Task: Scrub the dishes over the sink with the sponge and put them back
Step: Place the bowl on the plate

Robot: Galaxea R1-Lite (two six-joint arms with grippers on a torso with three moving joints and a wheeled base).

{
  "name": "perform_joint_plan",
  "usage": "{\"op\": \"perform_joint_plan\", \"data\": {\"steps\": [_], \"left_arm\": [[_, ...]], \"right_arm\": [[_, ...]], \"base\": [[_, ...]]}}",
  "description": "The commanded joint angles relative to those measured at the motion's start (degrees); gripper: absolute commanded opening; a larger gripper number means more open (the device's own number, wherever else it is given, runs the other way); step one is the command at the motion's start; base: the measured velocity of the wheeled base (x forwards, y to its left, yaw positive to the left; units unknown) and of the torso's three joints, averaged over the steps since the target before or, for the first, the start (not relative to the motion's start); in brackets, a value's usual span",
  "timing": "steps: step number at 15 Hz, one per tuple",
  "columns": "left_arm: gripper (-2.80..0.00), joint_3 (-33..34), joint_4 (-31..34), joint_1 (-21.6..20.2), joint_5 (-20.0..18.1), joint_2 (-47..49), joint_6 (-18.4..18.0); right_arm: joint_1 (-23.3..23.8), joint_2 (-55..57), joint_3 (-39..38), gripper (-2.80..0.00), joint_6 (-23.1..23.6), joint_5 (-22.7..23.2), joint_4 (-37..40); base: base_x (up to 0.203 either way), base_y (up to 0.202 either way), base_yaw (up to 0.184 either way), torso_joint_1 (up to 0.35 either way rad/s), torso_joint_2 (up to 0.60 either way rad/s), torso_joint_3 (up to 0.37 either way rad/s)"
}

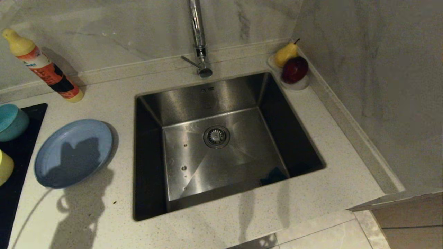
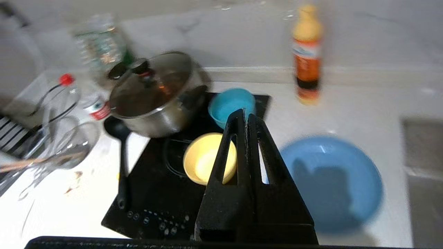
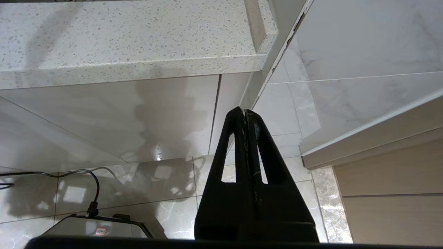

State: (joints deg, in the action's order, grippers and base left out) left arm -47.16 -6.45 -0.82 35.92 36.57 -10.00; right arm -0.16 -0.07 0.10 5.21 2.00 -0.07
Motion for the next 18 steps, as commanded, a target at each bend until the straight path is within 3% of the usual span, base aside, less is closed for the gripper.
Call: {"op": "perform_joint_plan", "data": {"steps": [1,5,8,11,14,18], "left_arm": [[-2.8,-6.9,-0.31,-0.11,4.17,15.67,2.0],[-2.8,-15.4,-0.14,-2.47,6.51,33.61,4.69],[-2.8,-24.95,0.46,-7.89,4.16,45.19,5.86],[-2.8,-36.04,5.67,-15.63,-1.89,53.63,9.21],[-2.8,-40.94,16.73,-20.47,-14.36,55.57,17.48],[-2.8,-41.01,18.63,-27.82,-19.52,58.74,21.07]], "right_arm": [[-0.02,-0.01,-0.01,-2.8,0.07,0.02,-0.01],[-0.02,-0.01,-0.02,-2.8,0.07,0.02,-0.01],[-0.02,-0.01,-0.01,-2.8,0.07,0.02,-0.01],[-0.02,-0.01,-0.01,-2.8,0.07,0.02,-0.01],[-0.02,-0.01,-0.05,-2.8,0.07,0.02,-0.01],[-0.02,-0.01,-0.01,-2.8,0.07,0.02,-0.01]], "base": [[0.0,0.0,0.0,0.0,0.0,0.0],[0.0,0.0,0.0,0.0,0.0,0.0],[0.0,0.0,0.0,0.0,0.0,0.0],[0.0,0.0,0.0,0.0,0.0,0.0],[0.0,0.0,0.0,0.0,0.0,0.0],[0.0,0.0,0.0,0.0,0.0,0.0]]}}
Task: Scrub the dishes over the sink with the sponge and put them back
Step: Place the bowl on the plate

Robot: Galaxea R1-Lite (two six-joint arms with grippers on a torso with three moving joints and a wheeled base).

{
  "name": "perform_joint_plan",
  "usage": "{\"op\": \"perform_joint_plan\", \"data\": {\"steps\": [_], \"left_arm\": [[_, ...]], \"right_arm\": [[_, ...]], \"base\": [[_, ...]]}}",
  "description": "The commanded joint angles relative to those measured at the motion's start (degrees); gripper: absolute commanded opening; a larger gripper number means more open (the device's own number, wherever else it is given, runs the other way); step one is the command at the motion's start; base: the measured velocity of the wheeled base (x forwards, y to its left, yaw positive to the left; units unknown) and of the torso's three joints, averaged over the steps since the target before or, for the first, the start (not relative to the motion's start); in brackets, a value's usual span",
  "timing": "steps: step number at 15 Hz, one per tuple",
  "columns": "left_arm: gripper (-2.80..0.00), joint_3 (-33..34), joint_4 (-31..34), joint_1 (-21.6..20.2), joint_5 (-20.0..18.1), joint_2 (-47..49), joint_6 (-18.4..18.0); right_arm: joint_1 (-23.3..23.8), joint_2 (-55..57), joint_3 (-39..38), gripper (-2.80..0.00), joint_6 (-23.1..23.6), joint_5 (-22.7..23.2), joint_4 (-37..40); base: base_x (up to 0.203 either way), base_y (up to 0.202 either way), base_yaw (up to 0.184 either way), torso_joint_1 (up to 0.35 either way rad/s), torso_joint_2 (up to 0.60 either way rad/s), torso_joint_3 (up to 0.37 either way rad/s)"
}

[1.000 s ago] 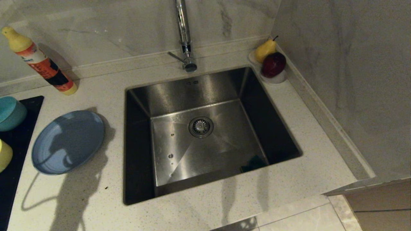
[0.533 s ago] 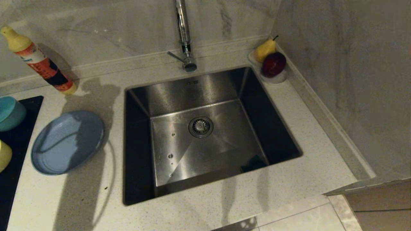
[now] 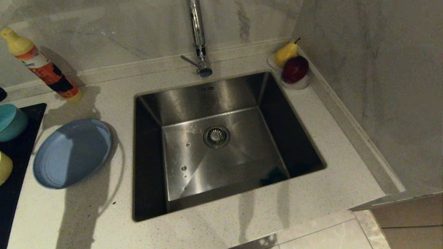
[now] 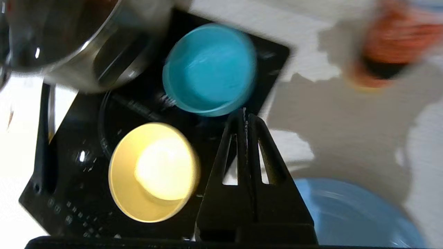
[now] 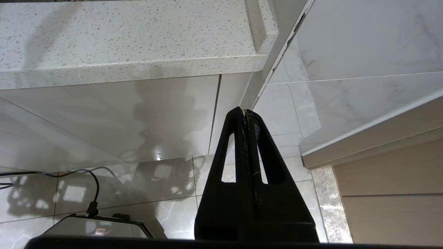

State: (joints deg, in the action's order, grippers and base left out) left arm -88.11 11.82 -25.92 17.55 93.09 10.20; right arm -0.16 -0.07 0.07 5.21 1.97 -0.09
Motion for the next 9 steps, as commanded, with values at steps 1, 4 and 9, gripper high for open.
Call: {"op": "perform_joint_plan", "data": {"steps": [1,4,9], "left_arm": [[-2.8,0.0,1.75,-4.11,-3.43,2.48,2.83],[0.0,-0.46,5.3,-8.67,-9.93,3.72,4.35],[0.0,2.0,6.38,-13.31,-18.48,5.37,6.87]], "right_arm": [[-0.02,-0.01,0.01,-2.8,0.07,0.05,0.0],[-0.02,-0.01,0.01,-2.8,0.07,0.05,0.0],[-0.02,-0.01,0.01,-2.8,0.07,0.05,0.0]], "base": [[0.0,0.0,0.0,0.0,0.0,0.0],[0.0,0.0,0.0,0.0,0.0,0.0],[0.0,0.0,0.0,0.0,0.0,0.0]]}}
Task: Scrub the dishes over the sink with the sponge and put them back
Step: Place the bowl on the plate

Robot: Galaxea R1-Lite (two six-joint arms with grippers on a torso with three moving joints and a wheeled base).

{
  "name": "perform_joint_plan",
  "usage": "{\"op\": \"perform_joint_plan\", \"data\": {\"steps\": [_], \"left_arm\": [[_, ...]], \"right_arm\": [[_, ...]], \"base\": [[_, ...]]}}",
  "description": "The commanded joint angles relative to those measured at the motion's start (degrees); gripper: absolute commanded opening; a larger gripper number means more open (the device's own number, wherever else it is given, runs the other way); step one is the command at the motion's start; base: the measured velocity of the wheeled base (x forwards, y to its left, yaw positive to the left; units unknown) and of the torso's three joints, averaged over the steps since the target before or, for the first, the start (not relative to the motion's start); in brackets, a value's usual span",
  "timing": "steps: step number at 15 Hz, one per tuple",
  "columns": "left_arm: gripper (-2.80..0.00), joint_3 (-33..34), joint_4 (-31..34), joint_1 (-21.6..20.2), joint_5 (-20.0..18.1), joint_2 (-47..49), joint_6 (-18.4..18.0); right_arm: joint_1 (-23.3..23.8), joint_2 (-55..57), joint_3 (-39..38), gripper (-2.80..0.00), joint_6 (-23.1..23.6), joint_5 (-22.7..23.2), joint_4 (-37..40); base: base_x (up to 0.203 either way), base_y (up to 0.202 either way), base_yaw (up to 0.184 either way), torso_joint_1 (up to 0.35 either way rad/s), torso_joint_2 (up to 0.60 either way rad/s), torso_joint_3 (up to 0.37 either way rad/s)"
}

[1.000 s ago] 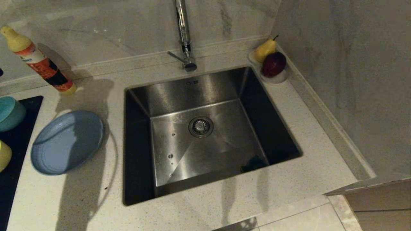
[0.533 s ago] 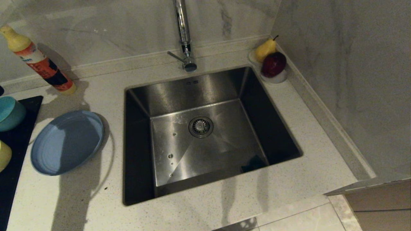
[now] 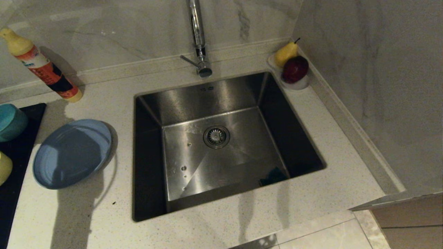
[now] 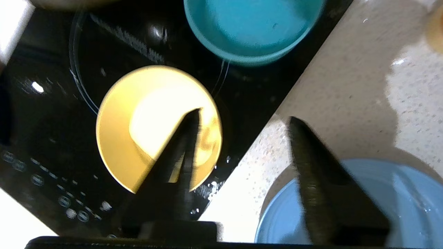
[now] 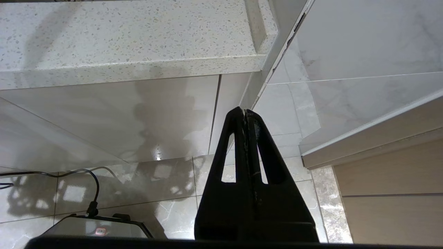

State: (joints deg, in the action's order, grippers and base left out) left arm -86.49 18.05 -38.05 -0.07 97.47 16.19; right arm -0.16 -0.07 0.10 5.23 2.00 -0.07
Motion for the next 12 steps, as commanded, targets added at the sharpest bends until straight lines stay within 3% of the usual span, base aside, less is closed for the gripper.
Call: {"op": "perform_joint_plan", "data": {"steps": [1,5,8,12], "left_arm": [[0.0,0.35,0.33,-1.85,-1.68,1.7,2.18],[0.0,1.49,4.28,-3.68,-10.08,3.14,4.36],[0.0,5.12,3.85,-3.7,-11.15,3.5,4.73],[0.0,5.11,3.66,-3.7,-11.09,4.48,4.81]], "right_arm": [[-0.02,-0.01,-0.01,-2.8,0.04,0.02,-0.01],[-0.02,-0.01,-0.07,-2.8,0.04,0.02,-0.01],[-0.02,-0.01,-0.01,-2.8,0.04,0.02,-0.01],[-0.02,-0.01,-0.01,-2.8,0.04,0.02,-0.01]], "base": [[0.0,0.0,0.0,0.0,0.0,0.0],[0.0,0.0,0.0,0.0,0.0,0.0],[0.0,0.0,0.0,0.0,0.0,0.0],[0.0,0.0,0.0,0.0,0.0,0.0]]}}
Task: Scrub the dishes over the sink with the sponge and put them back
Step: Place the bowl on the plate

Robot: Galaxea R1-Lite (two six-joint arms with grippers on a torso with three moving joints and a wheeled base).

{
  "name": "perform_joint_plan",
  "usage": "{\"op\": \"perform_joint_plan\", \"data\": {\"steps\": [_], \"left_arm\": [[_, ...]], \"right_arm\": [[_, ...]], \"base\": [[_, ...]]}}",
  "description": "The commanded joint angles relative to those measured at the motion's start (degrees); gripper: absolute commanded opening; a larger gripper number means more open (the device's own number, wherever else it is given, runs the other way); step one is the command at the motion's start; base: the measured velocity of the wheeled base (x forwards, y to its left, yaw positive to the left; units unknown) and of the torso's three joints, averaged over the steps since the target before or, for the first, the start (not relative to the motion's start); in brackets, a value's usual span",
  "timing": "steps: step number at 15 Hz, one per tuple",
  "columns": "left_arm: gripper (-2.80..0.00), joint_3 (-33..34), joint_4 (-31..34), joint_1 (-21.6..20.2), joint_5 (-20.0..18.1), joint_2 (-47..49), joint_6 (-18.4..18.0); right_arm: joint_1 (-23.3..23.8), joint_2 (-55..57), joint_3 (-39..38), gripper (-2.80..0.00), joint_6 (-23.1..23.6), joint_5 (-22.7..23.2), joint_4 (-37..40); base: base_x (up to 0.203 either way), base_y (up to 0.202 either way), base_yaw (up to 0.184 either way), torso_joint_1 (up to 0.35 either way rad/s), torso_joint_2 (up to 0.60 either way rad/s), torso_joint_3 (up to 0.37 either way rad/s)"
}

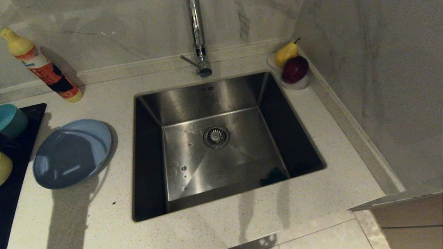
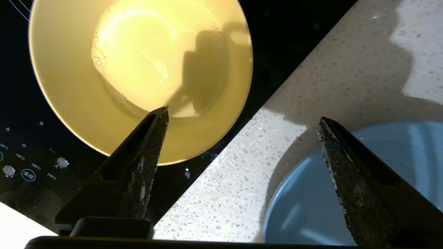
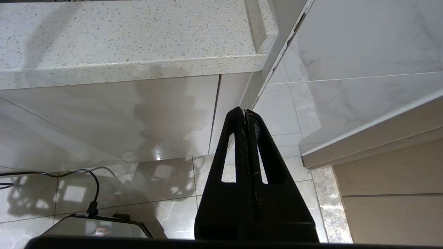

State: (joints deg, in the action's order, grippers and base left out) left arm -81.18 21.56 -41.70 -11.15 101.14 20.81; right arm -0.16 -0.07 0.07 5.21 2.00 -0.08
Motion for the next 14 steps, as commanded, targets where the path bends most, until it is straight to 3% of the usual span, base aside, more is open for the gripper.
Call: {"op": "perform_joint_plan", "data": {"steps": [1,7,10,14], "left_arm": [[0.0,0.06,0.16,-0.04,0.08,0.82,0.19],[0.0,-1.26,-1.86,-0.57,-0.09,3.63,0.45],[0.0,-4.94,-2.24,-0.57,-2.52,3.97,0.9],[0.0,-3.85,-2.22,-0.57,-2.47,7.47,0.29]], "right_arm": [[-0.02,-0.01,-0.06,-2.8,0.07,0.02,-0.01],[-0.02,-0.01,0.01,-2.8,0.07,0.02,-0.01],[-0.02,-0.01,0.0,-2.8,0.07,0.02,-0.01],[-0.02,-0.01,0.01,-2.8,0.07,0.02,-0.01]], "base": [[0.0,0.0,0.0,0.0,0.0,0.0],[0.0,0.0,0.0,0.0,0.0,0.0],[0.0,0.0,0.0,0.0,0.0,0.0],[0.0,0.0,0.0,0.0,0.0,0.0]]}}
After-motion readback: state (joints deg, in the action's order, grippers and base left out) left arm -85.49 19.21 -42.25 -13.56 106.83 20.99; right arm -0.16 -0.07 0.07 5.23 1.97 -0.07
